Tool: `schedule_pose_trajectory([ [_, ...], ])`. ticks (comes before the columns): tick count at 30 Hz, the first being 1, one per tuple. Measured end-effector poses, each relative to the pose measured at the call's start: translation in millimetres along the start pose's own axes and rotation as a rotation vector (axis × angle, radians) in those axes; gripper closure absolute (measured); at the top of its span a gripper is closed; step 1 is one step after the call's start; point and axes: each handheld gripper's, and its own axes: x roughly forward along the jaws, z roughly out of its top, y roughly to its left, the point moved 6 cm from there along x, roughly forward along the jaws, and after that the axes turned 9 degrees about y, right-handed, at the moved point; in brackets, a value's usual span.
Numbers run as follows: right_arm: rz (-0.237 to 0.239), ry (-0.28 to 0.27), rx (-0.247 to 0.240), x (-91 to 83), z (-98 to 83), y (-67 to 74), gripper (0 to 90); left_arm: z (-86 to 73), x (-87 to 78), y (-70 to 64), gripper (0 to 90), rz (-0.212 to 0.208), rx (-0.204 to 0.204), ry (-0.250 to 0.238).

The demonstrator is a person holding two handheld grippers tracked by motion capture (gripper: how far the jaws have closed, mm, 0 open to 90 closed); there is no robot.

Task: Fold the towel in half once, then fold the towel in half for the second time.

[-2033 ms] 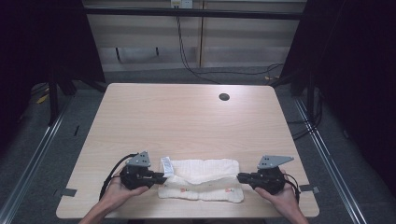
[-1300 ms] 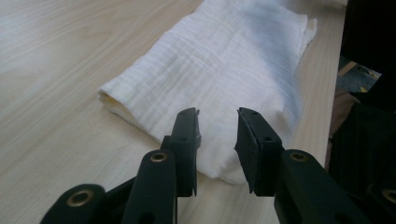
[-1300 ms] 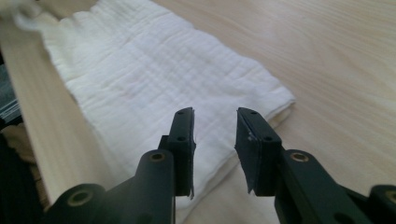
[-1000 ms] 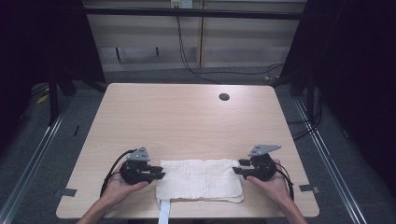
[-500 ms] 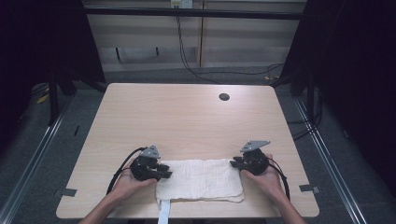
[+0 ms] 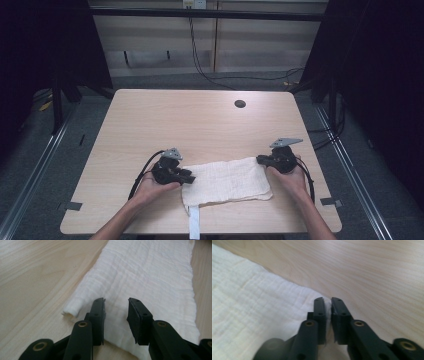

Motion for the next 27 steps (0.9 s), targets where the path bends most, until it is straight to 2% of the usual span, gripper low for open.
schedule_pose_trajectory([
  [1, 0.008, -0.008, 0.023, -2.0, -0.2, -0.6, 74.1, 0.1, -0.3, -0.5, 66.0, -0.003, -0.001, -0.01],
  [2, 0.005, -0.007, 0.025, -4.2, 0.0, -0.3, 69.6, -0.9, -1.9, -1.3, 65.6, -0.006, -0.007, -0.015],
  [3, 0.012, -0.026, 0.028, -12.9, -0.2, 3.5, 64.9, -2.4, -3.6, -0.8, 64.7, 0.008, 0.003, -0.02],
  [4, 0.012, -0.026, 0.028, -12.9, -0.2, 3.5, 64.9, -4.0, -6.3, -0.5, 64.7, 0.015, 0.007, -0.027],
  [5, 0.019, -0.035, 0.014, -21.7, -1.0, 11.2, 63.2, -5.1, -14.7, 1.4, 62.6, 0.012, -0.003, -0.054],
  [6, 0.019, -0.035, 0.014, -21.7, -1.0, 11.2, 63.2, -5.1, -14.7, 1.4, 62.0, 0.012, -0.003, -0.054],
  [8, 0.042, -0.045, 0.01, -28.6, -0.2, 22.3, 61.1, -5.9, -22.7, 4.8, 60.7, 0.017, -0.024, -0.084],
  [9, 0.066, -0.057, -0.028, -33.0, 2.1, 36.4, 60.1, -7.1, -28.2, 8.7, 58.0, 0.017, -0.03, -0.101],
  [10, 0.066, -0.057, -0.028, -33.0, 2.1, 36.4, 60.1, -7.1, -28.2, 8.7, 56.9, 0.017, -0.03, -0.101],
  [11, 0.102, -0.053, -0.054, -33.1, 4.1, 50.9, 59.0, -6.9, -30.2, 10.8, 56.6, 0.005, -0.037, -0.117],
  [12, 0.118, -0.05, -0.07, -31.6, 5.4, 57.7, 58.6, -7.3, -33.4, 17.1, 56.3, 0.012, -0.051, -0.13],
  [13, 0.118, -0.05, -0.07, -31.6, 5.4, 57.7, 58.6, -7.3, -33.4, 17.1, 56.2, 0.012, -0.051, -0.13],
  [14, 0.133, -0.043, -0.085, -29.4, 6.9, 64.6, 58.0, -8.0, -34.4, 19.7, 56.2, 0.013, -0.057, -0.13],
  [15, 0.155, -0.036, -0.11, -24.4, 10.4, 77.9, 59.1, -8.6, -35.8, 23.8, 56.2, 0.012, -0.07, -0.127],
  [16, 0.155, -0.036, -0.11, -24.4, 10.4, 77.9, 59.1, -8.6, -35.8, 23.8, 56.6, 0.012, -0.07, -0.127],
  [17, 0.178, -0.019, -0.139, -18.8, 12.8, 91.5, 61.0, -8.3, -37.3, 24.9, 58.6, 0.015, -0.073, -0.125],
  [19, 0.197, -0.006, -0.155, -14.5, 13.8, 104.6, 61.2, -5.9, -41.8, 24.7, 59.4, 0.019, -0.077, -0.15],
  [20, 0.197, -0.006, -0.155, -14.5, 13.8, 104.6, 61.2, -5.9, -41.8, 24.7, 58.8, 0.019, -0.077, -0.15],
  [23, 0.228, 0.004, -0.192, -9.6, 14.9, 124.7, 59.8, -1.9, -42.7, 22.1, 57.1, 0.024, -0.059, -0.157],
  [27, 0.306, -0.017, -0.221, -8.1, 22.3, 145.7, 60.4, -1.4, -39.0, 23.5, 56.0, 0.021, -0.059, -0.149],
])
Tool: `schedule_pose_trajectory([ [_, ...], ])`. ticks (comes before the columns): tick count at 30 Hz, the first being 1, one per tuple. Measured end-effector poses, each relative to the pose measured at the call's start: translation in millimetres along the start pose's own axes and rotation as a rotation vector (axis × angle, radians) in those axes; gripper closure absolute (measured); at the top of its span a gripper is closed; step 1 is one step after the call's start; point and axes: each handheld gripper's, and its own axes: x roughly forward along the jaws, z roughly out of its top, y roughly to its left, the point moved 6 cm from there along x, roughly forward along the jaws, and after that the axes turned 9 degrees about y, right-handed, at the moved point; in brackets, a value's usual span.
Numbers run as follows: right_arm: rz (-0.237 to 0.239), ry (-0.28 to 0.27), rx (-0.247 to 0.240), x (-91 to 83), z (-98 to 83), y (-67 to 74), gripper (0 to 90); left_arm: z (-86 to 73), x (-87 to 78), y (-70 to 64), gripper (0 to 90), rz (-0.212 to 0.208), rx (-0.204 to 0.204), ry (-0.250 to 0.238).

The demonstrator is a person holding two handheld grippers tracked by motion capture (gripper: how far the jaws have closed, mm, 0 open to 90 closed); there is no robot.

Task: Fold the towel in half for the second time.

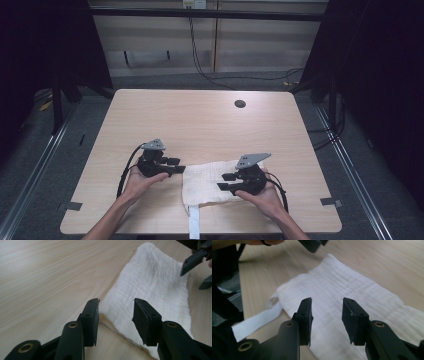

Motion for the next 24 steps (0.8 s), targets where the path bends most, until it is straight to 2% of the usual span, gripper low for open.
schedule_pose_trajectory([
  [1, 0.011, 0.001, -0.008, 2.8, 2.8, 3.4, 59.9, -0.3, 1.0, 0.2, 55.9, -0.001, -0.009, 0.002],
  [3, 0.038, 0.016, -0.025, 10.4, 6.8, 10.9, 58.7, -0.6, 0.2, -0.4, 54.8, 0.022, 0.0, 0.012],
  [6, 0.064, 0.023, -0.042, 18.2, 11.0, 18.0, 55.3, 3.9, -3.2, -7.0, 51.9, 0.027, 0.022, 0.014],
  [8, 0.061, 0.031, -0.054, 22.6, 14.5, 22.8, 55.4, 11.3, -4.7, -11.6, 50.5, 0.035, 0.045, 0.013],
  [9, 0.048, 0.025, -0.054, 24.0, 16.6, 24.4, 56.5, 15.6, -5.7, -12.1, 50.1, 0.045, 0.043, 0.006],
  [11, 0.065, 0.031, -0.069, 27.0, 20.0, 30.4, 58.1, 23.8, -3.8, -13.8, 49.1, 0.033, 0.045, -0.011],
  [12, 0.087, 0.039, -0.085, 30.0, 23.4, 37.1, 59.0, 27.5, -1.8, -12.7, 48.5, 0.039, 0.047, -0.011],
  [13, 0.087, 0.039, -0.085, 30.0, 23.4, 37.1, 59.0, 31.1, 0.7, -10.6, 48.5, 0.039, 0.05, -0.006],
  [14, 0.092, 0.058, -0.103, 33.9, 27.6, 43.1, 59.0, 37.4, 6.2, -4.5, 47.7, 0.051, 0.05, 0.022],
  [16, 0.095, 0.062, -0.109, 35.7, 29.3, 44.4, 58.9, 40.4, 7.9, -2.0, 47.1, 0.051, 0.049, 0.024],
  [17, 0.099, 0.064, -0.111, 38.8, 32.4, 46.2, 59.1, 41.4, 8.0, -1.2, 45.1, 0.041, 0.046, 0.014],
  [18, 0.1, 0.064, -0.107, 41.4, 33.8, 47.3, 59.1, 41.1, 7.2, -1.6, 44.3, 0.023, 0.026, -0.004],
  [20, 0.106, 0.065, -0.114, 51.4, 34.1, 51.5, 59.1, 37.6, 6.3, -2.7, 43.3, 0.015, 0.023, -0.029],
  [21, 0.121, 0.063, -0.106, 57.1, 32.9, 55.5, 59.2, 35.7, 7.7, -3.0, 43.5, 0.036, 0.022, -0.008],
  [22, 0.128, 0.067, -0.109, 63.6, 31.0, 58.0, 59.1, 33.9, 8.3, -3.4, 43.3, 0.05, 0.039, 0.009],
  [24, 0.137, 0.103, -0.116, 77.8, 28.2, 65.5, 56.5, 31.8, 9.0, -2.6, 43.5, 0.036, 0.029, 0.003],
])
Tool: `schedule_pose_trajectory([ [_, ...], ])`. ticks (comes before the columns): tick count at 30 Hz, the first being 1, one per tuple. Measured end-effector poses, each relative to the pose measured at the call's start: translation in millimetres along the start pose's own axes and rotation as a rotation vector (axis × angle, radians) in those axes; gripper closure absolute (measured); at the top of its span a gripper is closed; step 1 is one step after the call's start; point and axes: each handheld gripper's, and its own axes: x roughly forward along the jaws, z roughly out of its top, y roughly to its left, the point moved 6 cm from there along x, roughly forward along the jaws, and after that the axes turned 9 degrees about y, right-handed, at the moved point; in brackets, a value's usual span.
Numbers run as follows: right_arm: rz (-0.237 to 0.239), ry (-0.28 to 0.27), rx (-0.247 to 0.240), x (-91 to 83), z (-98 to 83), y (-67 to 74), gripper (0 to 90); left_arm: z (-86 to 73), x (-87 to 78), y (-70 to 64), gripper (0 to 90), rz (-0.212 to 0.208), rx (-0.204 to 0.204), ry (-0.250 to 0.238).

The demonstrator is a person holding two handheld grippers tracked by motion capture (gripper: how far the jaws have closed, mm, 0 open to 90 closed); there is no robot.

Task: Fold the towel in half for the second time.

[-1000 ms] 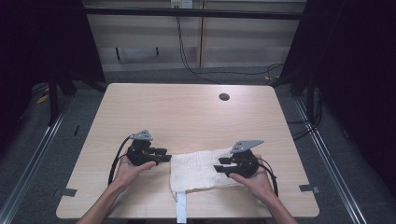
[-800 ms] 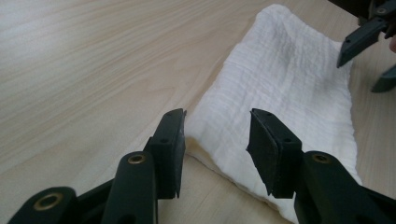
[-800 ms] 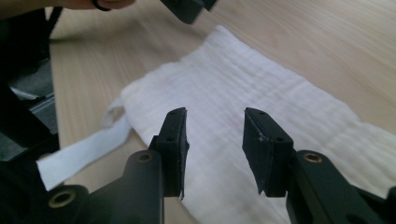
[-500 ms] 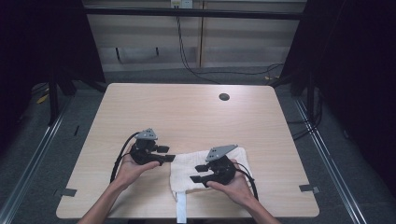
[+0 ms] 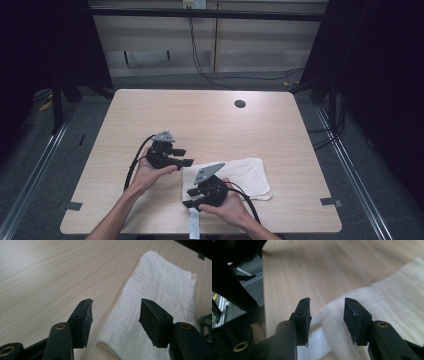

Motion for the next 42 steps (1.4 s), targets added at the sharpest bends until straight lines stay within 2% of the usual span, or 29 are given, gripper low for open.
schedule_pose_trajectory([
  [3, 0.001, 0.016, -0.019, 6.3, 0.3, 4.7, 54.8, -3.3, 3.4, 3.4, 43.4, 0.001, -0.01, 0.011],
  [4, -0.012, 0.038, -0.038, 12.8, -1.2, 6.4, 51.9, -3.9, 4.4, 3.2, 43.0, 0.004, -0.003, 0.021],
  [7, -0.033, 0.065, -0.048, 16.7, -2.7, 7.6, 47.5, -4.8, 3.1, 4.0, 42.5, 0.018, -0.016, 0.036],
  [9, -0.034, 0.029, -0.085, 12.0, 1.8, 9.5, 47.4, -6.0, -0.5, 7.3, 42.2, 0.022, -0.023, 0.029],
  [11, -0.035, 0.028, -0.075, 8.6, 3.9, 8.6, 45.9, -8.1, -1.1, 11.4, 42.2, 0.031, -0.039, 0.029],
  [12, -0.013, 0.034, -0.067, 9.4, 3.5, 7.7, 45.9, -9.5, -0.7, 13.2, 42.2, 0.031, -0.042, 0.034],
  [13, -0.025, 0.048, -0.06, 10.4, 1.5, 6.3, 45.6, -11.3, -0.1, 14.4, 42.2, 0.034, -0.048, 0.039],
  [15, -0.039, 0.075, -0.077, 15.0, -3.1, 5.2, 45.3, -13.0, 0.5, 14.8, 41.9, 0.036, -0.049, 0.048],
  [17, -0.056, 0.082, -0.085, 15.8, -3.3, 5.3, 45.0, -13.9, 0.7, 15.6, 41.7, 0.034, -0.048, 0.048],
  [19, -0.053, 0.08, -0.091, 17.7, -2.7, 6.0, 45.8, -15.1, 1.1, 16.6, 40.3, 0.029, -0.047, 0.049],
  [21, -0.075, 0.078, -0.115, 18.8, -2.8, 6.5, 47.0, -16.4, 1.2, 18.2, 39.7, 0.029, -0.049, 0.054],
  [22, -0.075, 0.082, -0.112, 18.5, -3.4, 7.2, 47.6, -16.7, 1.1, 18.5, 39.6, 0.023, -0.05, 0.053],
  [23, -0.087, 0.083, -0.136, 17.9, -3.0, 6.1, 49.2, -16.7, 0.7, 19.2, 39.5, 0.03, -0.053, 0.049],
  [25, -0.079, 0.074, -0.128, 16.8, -2.8, 6.1, 49.0, -16.8, -0.7, 20.2, 39.3, 0.031, -0.055, 0.046],
  [29, -0.103, 0.091, -0.123, 16.2, -4.8, 5.8, 49.4, -16.5, -3.1, 21.7, 38.9, 0.033, -0.06, 0.034],
  [32, -0.142, 0.107, -0.152, 15.4, -6.6, 5.3, 49.8, -17.6, -2.3, 23.8, 38.1, 0.03, -0.067, 0.035],
  [34, -0.143, 0.107, -0.164, 15.6, -6.8, 5.0, 50.0, -18.1, -2.0, 24.2, 38.1, 0.032, -0.067, 0.038],
  [36, -0.163, 0.106, -0.165, 15.3, -7.2, 4.4, 53.8, -18.5, -1.5, 23.8, 38.0, 0.027, -0.067, 0.039],
  [42, -0.173, 0.1, -0.159, 13.9, -7.1, 0.8, 65.9, -16.3, -1.4, 24.5, 37.6, 0.031, -0.072, 0.029],
])
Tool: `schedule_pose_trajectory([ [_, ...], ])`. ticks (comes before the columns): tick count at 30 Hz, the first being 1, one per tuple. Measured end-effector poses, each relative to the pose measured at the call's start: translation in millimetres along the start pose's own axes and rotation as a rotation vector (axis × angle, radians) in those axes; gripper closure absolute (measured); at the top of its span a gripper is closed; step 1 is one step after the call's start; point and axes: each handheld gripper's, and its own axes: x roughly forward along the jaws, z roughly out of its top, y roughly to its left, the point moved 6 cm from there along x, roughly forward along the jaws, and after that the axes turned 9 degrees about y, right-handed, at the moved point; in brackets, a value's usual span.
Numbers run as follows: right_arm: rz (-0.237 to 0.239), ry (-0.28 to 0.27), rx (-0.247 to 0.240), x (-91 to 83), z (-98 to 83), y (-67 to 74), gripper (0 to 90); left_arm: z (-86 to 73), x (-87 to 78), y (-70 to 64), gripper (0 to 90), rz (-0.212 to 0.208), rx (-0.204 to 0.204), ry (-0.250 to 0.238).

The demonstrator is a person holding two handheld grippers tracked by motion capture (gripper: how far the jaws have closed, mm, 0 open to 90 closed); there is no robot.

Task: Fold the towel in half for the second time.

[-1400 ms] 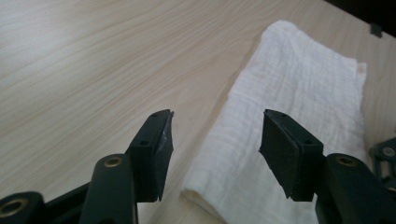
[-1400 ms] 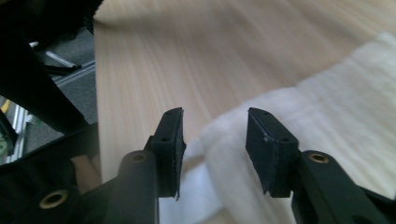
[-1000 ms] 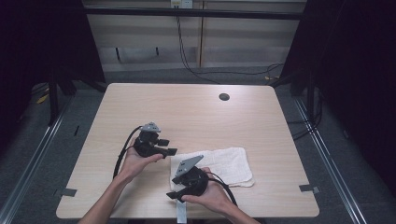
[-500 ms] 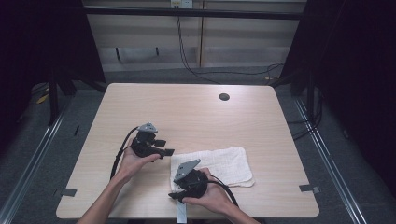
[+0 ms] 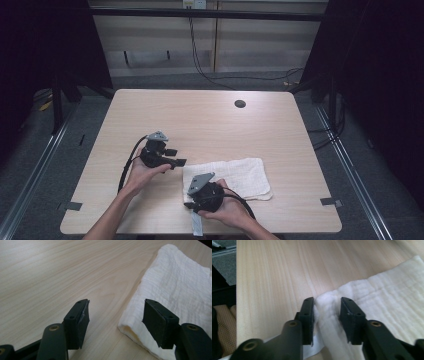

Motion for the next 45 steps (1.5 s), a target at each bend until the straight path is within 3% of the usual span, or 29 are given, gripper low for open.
schedule_pose_trajectory([
  [2, -0.004, 0.001, 0.002, -1.0, -1.0, -3.3, 73.8, -0.2, -0.4, 0.3, 37.6, -0.001, -0.001, 0.001],
  [7, -0.003, 0.016, 0.008, -1.8, -1.2, -7.1, 81.9, 0.1, -1.2, 1.9, 36.1, 0.008, -0.009, -0.007],
  [12, 0.024, 0.008, 0.031, -1.9, -1.5, -11.1, 83.3, -1.3, -1.1, 3.8, 34.9, 0.006, -0.024, 0.0],
  [15, 0.042, -0.002, 0.052, -1.9, -2.2, -12.5, 83.5, -1.8, -1.5, 1.3, 40.2, 0.029, 0.017, 0.012],
  [19, 0.079, -0.022, 0.087, -1.9, -4.0, -14.5, 83.5, -2.3, 4.4, -7.3, 42.9, 0.004, 0.051, 0.042],
  [21, 0.081, -0.027, 0.077, -1.7, -4.2, -15.5, 83.4, -3.3, 9.4, -9.3, 44.6, -0.011, 0.063, 0.058],
  [25, 0.077, -0.029, 0.074, -1.6, -4.1, -15.0, 83.4, -4.9, 15.5, -7.2, 48.8, 0.004, 0.062, 0.063],
  [30, 0.078, -0.041, 0.079, -1.6, -5.0, -14.7, 83.1, -8.1, 22.9, -7.8, 53.2, -0.04, 0.078, 0.095],
  [34, 0.08, -0.04, 0.081, -1.7, -5.3, -15.2, 83.1, -12.4, 29.5, -14.1, 54.7, -0.035, 0.099, 0.119],
  [36, 0.079, -0.039, 0.081, -1.7, -5.2, -15.0, 83.2, -12.5, 30.8, -17.8, 55.9, -0.064, 0.101, 0.118],
  [37, 0.078, -0.038, 0.081, -1.7, -5.2, -15.0, 83.1, -13.0, 30.6, -18.8, 56.4, -0.059, 0.108, 0.125],
  [38, 0.081, -0.04, 0.081, -1.6, -5.2, -15.5, 83.1, -13.6, 31.1, -20.4, 62.2, -0.063, 0.112, 0.12],
  [40, 0.082, -0.041, 0.081, -1.5, -5.1, -15.6, 83.1, -14.9, 30.9, -22.4, 64.5, -0.061, 0.125, 0.124],
  [43, 0.082, -0.038, 0.087, -1.7, -5.1, -15.3, 83.1, -16.7, 30.2, -21.6, 78.2, -0.058, 0.149, 0.133],
  [45, 0.082, -0.033, 0.09, -1.9, -4.9, -14.9, 83.0, -16.3, 30.6, -20.8, 81.9, -0.076, 0.152, 0.132],
])
